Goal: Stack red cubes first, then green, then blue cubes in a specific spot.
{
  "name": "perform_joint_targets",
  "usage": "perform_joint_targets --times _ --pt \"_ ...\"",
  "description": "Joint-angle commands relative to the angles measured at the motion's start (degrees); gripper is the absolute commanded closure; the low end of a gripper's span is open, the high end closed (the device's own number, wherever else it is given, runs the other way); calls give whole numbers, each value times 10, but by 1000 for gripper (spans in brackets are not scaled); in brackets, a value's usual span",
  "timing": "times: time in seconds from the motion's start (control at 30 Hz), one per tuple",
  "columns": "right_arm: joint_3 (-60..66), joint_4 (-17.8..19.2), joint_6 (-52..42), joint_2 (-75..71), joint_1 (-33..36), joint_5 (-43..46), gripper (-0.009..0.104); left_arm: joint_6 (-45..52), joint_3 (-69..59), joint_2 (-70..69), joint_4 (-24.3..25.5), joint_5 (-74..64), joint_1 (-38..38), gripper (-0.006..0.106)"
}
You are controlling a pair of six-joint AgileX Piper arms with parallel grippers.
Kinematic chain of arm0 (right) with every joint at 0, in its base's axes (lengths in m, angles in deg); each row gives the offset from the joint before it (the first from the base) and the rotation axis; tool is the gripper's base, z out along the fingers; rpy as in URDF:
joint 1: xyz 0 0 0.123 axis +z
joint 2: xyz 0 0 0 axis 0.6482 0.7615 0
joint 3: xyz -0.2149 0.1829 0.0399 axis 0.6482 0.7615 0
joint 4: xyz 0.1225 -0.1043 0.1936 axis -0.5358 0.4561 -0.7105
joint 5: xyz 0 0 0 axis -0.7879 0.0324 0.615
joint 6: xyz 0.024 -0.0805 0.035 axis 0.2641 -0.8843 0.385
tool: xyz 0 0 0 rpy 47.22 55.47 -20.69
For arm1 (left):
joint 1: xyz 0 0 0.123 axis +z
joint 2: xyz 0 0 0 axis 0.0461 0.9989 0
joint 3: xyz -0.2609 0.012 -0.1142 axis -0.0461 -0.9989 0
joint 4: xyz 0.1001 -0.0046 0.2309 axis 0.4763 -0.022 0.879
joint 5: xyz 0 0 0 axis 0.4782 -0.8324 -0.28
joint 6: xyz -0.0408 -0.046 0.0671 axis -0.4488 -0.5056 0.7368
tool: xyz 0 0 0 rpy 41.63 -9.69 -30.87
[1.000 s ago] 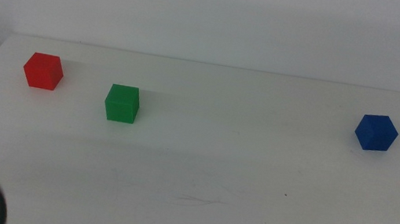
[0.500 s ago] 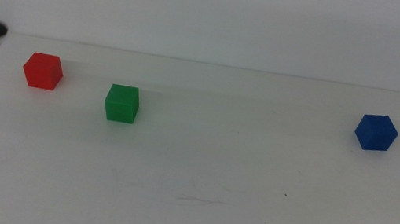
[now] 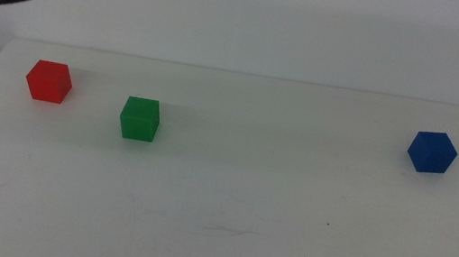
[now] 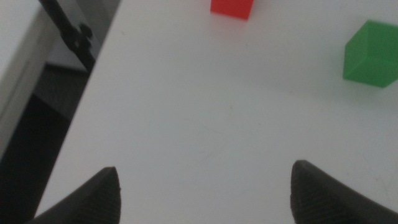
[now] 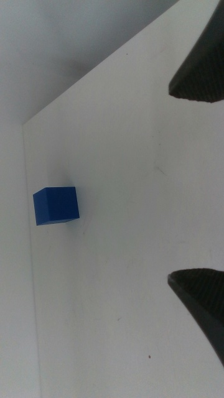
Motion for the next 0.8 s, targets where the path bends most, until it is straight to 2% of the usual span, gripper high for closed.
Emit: perform_joint_targets --times 0.0,0.3,0.53,0.6,0.77 --pt "-10 3 -7 -13 -4 42 22 -6 49 26 -12 6 -1 7" --pt "-10 3 -7 -13 -4 42 22 32 244 198 -13 -118 -1 7" --pt "-10 3 -7 -13 -4 42 22 116 415 335 -18 -199 -1 7" --pt "-10 3 -7 -13 -4 42 22 109 452 366 -19 -217 -1 7" --pt "-10 3 -7 -13 -4 42 22 112 508 417 -67 -218 -1 7"
